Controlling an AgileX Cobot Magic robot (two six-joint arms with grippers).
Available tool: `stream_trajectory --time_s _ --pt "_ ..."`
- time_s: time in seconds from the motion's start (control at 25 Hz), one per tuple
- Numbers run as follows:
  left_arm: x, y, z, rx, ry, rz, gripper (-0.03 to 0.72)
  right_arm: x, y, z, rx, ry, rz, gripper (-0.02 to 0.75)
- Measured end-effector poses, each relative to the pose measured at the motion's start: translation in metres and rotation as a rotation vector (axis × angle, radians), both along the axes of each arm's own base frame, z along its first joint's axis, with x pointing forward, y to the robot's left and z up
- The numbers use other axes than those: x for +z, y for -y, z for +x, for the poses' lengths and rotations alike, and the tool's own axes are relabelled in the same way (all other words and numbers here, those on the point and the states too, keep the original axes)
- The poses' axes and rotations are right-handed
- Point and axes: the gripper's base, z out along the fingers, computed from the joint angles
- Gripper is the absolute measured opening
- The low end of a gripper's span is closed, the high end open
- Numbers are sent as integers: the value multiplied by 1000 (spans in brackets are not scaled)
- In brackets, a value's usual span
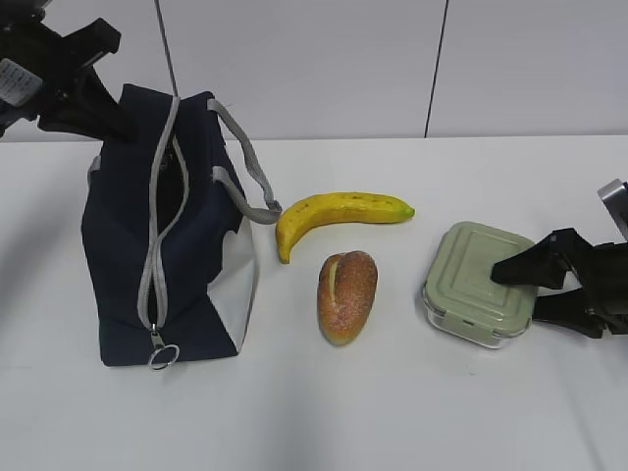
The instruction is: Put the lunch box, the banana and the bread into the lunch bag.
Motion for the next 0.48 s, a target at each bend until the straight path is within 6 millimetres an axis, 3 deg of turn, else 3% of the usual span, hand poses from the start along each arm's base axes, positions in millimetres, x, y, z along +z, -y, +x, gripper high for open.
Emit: stream_trajectory --time_s 0.12,0.36,0.48 --pt "0 0 0 0 0 0 1 -2 0 1 4 -1 11 568" --pt "0 0 0 -1 -1 0 1 -5 -3 2 7 -4 69 418" --pt "0 0 0 -1 -1 0 1 -5 -3 3 2 -1 85 394"
